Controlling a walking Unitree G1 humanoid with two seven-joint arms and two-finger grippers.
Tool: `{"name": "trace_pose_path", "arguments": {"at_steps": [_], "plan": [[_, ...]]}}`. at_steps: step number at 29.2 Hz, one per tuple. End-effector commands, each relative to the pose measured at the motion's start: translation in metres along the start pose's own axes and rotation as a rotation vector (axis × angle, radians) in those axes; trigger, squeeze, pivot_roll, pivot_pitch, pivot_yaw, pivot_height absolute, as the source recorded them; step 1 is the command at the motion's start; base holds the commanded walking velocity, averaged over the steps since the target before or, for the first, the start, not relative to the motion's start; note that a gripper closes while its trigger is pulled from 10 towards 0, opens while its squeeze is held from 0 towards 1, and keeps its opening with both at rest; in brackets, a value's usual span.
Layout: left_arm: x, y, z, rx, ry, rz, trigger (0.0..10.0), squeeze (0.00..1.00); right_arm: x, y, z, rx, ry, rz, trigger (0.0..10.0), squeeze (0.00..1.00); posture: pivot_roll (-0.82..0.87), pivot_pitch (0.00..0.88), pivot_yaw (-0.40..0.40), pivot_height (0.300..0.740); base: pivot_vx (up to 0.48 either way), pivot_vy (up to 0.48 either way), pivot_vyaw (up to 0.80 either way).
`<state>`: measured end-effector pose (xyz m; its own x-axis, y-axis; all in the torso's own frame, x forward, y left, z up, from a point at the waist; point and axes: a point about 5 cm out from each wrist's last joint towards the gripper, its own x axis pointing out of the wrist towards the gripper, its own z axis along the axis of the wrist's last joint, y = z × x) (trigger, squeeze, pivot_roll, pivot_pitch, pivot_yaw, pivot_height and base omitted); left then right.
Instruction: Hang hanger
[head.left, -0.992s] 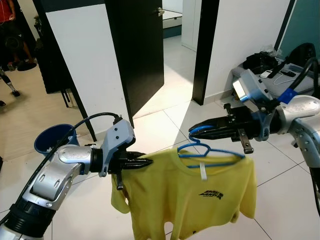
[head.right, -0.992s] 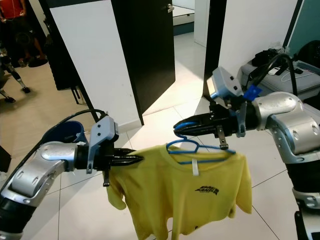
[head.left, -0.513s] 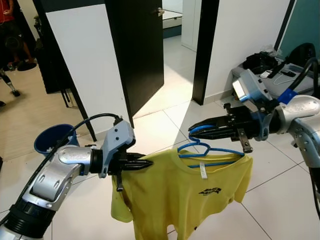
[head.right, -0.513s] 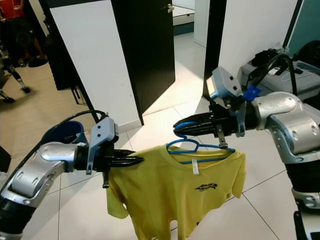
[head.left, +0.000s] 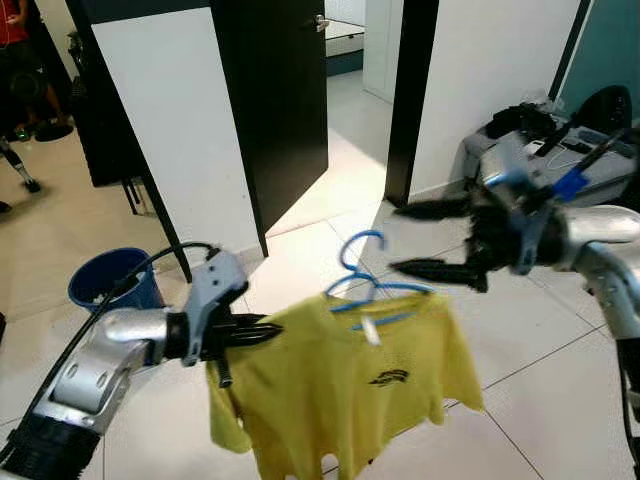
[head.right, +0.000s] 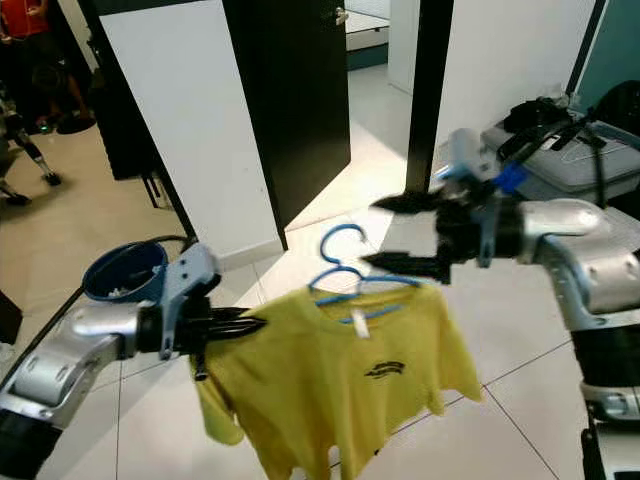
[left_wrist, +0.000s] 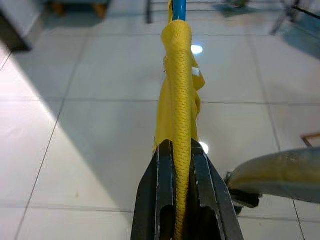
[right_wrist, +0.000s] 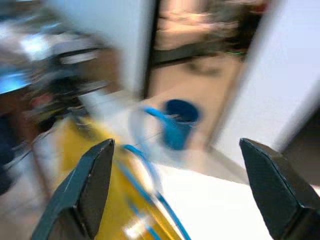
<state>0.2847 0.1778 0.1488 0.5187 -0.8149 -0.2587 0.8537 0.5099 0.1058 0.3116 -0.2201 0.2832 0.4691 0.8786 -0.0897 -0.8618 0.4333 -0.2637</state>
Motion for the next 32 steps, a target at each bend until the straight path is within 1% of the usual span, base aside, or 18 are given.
{"name": "trace_pose_path", "arguments": {"at_steps": [1, 2, 5, 8, 9, 10, 11, 12, 13, 14, 15, 16, 17, 18, 19, 20, 24, 32], "plan": [[-0.012, 0.005, -0.010, -0.043, -0.023, 0.083, 0.0, 0.00, -0.010, -0.009, -0.014, 0.047, -0.023, -0.151, 10.0, 1.00, -0.10, 0.000, 0.061, 0.740, 0.000, 0.000, 0.00], [-0.012, 0.005, -0.010, -0.043, -0.023, 0.083, 0.0, 0.00, -0.010, -0.009, -0.014, 0.047, -0.023, -0.151, 10.0, 1.00, -0.10, 0.000, 0.061, 0.740, 0.000, 0.000, 0.00], [-0.025, 0.004, -0.026, -0.107, -0.027, 0.180, 0.0, 0.00, -0.028, -0.020, -0.033, 0.146, -0.088, -0.402, 10.0, 1.00, -0.10, 0.000, 0.057, 0.740, 0.000, 0.000, 0.00], [-0.032, 0.003, -0.031, -0.134, -0.060, 0.263, 0.0, 0.00, -0.040, -0.028, -0.056, 0.258, -0.126, -0.658, 10.0, 1.00, -0.10, 0.000, 0.051, 0.740, 0.000, 0.000, 0.00], [-0.033, 0.003, -0.031, -0.137, -0.071, 0.279, 0.0, 0.00, -0.041, -0.028, -0.062, 0.282, -0.124, -0.704, 10.0, 1.00, -0.10, 0.000, 0.051, 0.740, 0.000, 0.000, 0.00], [-0.030, 0.000, -0.025, -0.140, -0.117, 0.290, 0.0, 0.00, -0.035, -0.024, -0.074, 0.374, -0.157, -0.744, 10.0, 0.00, -0.10, 0.000, 0.051, 0.740, 0.000, 0.000, 0.00], [-0.030, 0.000, -0.025, -0.140, -0.117, 0.290, 0.0, 0.00, -0.035, -0.024, -0.074, 0.374, -0.157, -0.744, 10.0, 0.00, -0.10, 0.000, 0.051, 0.740, 0.000, 0.000, 0.00], [-0.028, -0.001, -0.021, -0.141, -0.149, 0.294, 0.0, 0.00, -0.030, -0.020, -0.081, 0.436, -0.181, -0.758, 10.0, 0.00, -0.10, 0.000, 0.051, 0.740, 0.000, 0.000, 0.00], [-0.022, -0.004, -0.011, -0.136, -0.204, 0.289, 4.4, 0.00, -0.015, -0.012, -0.088, 0.519, -0.213, -0.736, 10.0, 0.00, -0.10, 0.000, 0.051, 0.740, 0.000, 0.000, 0.00], [-0.022, -0.004, -0.011, -0.136, -0.204, 0.289, 4.4, 0.00, -0.015, -0.012, -0.088, 0.519, -0.213, -0.736, 10.0, 0.00, -0.10, 0.000, 0.051, 0.740, 0.000, 0.000, 0.00], [-0.016, -0.007, -0.001, -0.128, -0.261, 0.281, 6.0, 0.00, 0.003, -0.002, -0.092, 0.577, -0.239, -0.689, 10.0, 0.00, -0.09, 0.000, 0.048, 0.740, 0.000, 0.000, 0.00], [-0.016, -0.007, -0.001, -0.128, -0.261, 0.281, 6.0, 0.00, 0.003, -0.002, -0.092, 0.577, -0.239, -0.689, 10.0, 0.00, -0.09, 0.000, 0.048, 0.740, 0.000, 0.000, 0.00], [-0.010, -0.011, 0.011, -0.113, -0.314, 0.260, 9.7, 0.00, 0.021, 0.006, -0.092, 0.622, -0.266, -0.633, 10.0, 0.00, -0.09, 0.000, 0.051, 0.740, 0.000, 0.000, 0.00], [-0.004, -0.016, 0.023, -0.099, -0.362, 0.235, 10.0, 0.00, 0.037, 0.013, -0.089, 0.651, -0.288, -0.581, 10.0, 0.00, -0.08, 0.000, 0.045, 0.740, 0.000, 0.000, 0.00], [-0.004, -0.016, 0.023, -0.099, -0.362, 0.235, 10.0, 0.00, 0.037, 0.013, -0.089, 0.651, -0.288, -0.581, 10.0, 0.00, -0.08, 0.000, 0.045, 0.740, 0.000, 0.000, 0.00], [-0.001, -0.018, 0.030, -0.091, -0.388, 0.218, 10.0, 0.00, 0.045, 0.015, -0.087, 0.662, -0.300, -0.553, 10.0, 0.00, -0.08, 0.000, 0.045, 0.740, 0.000, 0.000, 0.00], [0.005, -0.021, 0.044, -0.060, -0.427, 0.225, 10.0, 0.00, 0.060, 0.015, -0.079, 0.678, -0.338, -0.539, 10.0, 0.00, -0.08, 0.000, 0.046, 0.740, 0.000, 0.000, 0.00], [0.008, -0.025, 0.058, -0.045, -0.468, 0.227, 10.0, 0.00, 0.065, 0.006, -0.065, 0.707, -0.434, -0.623, 10.0, 0.00, -0.08, 0.000, 0.048, 0.740, 0.000, 0.000, 0.00]]}}
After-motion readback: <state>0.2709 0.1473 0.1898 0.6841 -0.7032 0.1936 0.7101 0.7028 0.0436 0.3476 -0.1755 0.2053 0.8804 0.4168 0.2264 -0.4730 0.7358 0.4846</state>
